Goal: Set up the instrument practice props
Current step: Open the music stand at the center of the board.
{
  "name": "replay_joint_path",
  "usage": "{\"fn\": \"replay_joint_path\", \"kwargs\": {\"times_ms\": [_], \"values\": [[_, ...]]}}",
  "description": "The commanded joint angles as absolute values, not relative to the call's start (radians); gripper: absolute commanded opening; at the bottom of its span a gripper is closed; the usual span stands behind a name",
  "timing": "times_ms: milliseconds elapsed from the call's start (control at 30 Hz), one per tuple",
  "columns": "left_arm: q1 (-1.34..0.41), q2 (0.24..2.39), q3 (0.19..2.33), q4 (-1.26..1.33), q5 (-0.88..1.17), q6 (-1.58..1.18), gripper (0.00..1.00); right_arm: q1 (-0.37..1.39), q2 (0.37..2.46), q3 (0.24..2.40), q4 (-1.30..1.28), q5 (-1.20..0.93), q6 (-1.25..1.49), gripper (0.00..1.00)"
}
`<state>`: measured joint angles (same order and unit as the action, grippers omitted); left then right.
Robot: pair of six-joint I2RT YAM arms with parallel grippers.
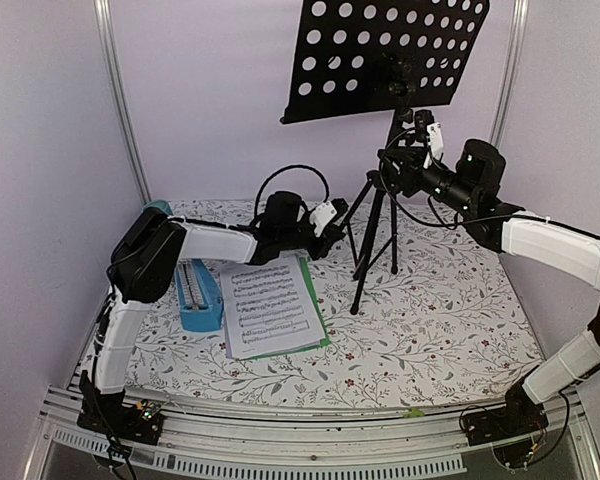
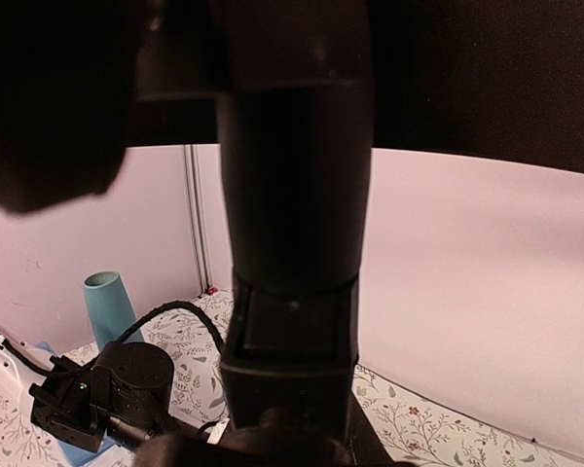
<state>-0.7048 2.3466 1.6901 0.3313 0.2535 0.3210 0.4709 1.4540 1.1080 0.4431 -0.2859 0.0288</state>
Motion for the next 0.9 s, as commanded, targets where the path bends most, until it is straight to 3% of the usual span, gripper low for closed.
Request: {"fn": "replay_joint_path", "kwargs": {"times_ms": [0,867], "values": [[-0.531,2.28,1.679,0.365,0.124,0.182,0.0,0.469,1.49,1.1,0.299,-0.33,0.066,0.0],[-0.422,2.325,1.683,0.248,0.138,0.203,0.0,0.47,1.67,1.355,0.151,-0.308,0.056,0.0]]}}
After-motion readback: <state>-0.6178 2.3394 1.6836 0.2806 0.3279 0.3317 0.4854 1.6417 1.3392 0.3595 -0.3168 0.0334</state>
